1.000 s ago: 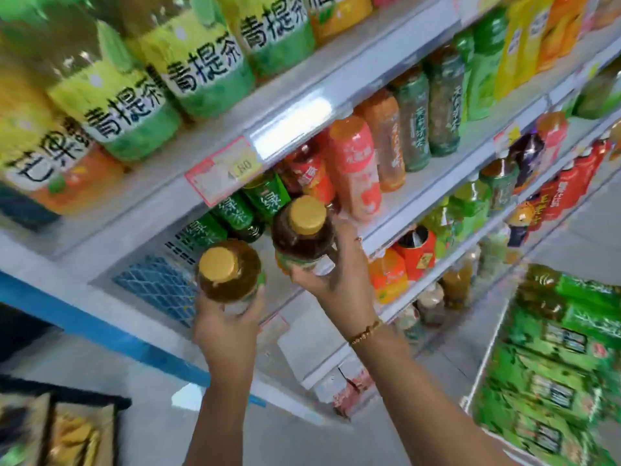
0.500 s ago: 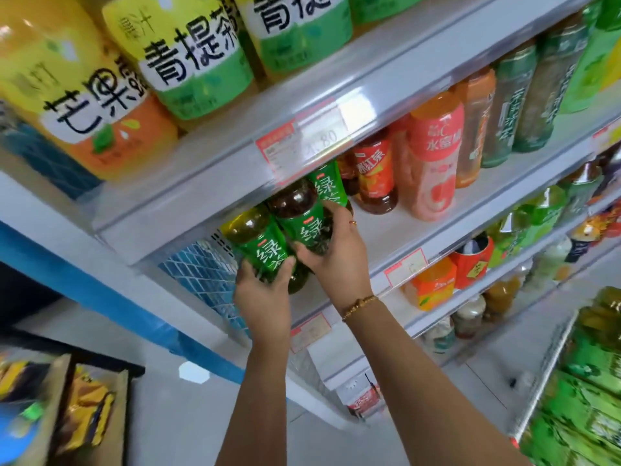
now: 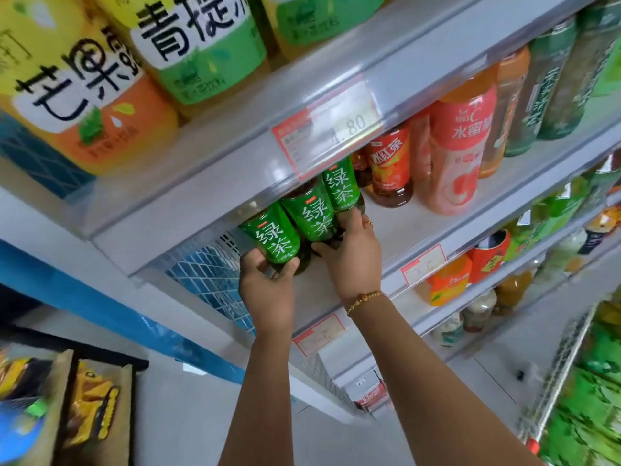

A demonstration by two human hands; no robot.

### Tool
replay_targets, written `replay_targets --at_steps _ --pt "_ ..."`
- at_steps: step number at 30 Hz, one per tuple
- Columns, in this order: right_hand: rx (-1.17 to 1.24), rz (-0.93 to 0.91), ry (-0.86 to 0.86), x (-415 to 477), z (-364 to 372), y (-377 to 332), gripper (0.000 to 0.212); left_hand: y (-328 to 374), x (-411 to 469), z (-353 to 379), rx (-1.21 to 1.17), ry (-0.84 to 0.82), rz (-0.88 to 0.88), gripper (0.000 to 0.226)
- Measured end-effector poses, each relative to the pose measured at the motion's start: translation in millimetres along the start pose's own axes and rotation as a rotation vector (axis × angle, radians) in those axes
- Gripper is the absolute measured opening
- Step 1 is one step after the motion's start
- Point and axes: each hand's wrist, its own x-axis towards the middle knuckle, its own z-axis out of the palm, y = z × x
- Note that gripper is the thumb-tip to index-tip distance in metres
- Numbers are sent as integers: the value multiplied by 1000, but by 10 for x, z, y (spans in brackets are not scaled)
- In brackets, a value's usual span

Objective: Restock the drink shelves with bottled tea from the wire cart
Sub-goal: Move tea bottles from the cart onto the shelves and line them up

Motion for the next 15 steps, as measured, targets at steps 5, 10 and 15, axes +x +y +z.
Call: replay_targets --at_steps 5,10,15 --pt "-50 10 18 43 94 -36 52 12 79 4 -31 -27 3 39" --pt "-74 -21 37 99 179 -52 50 -16 164 32 -62 -16 -30 43" --pt "-127 -1 97 206 329 -73 44 -40 203 54 -70 -33 -63 43"
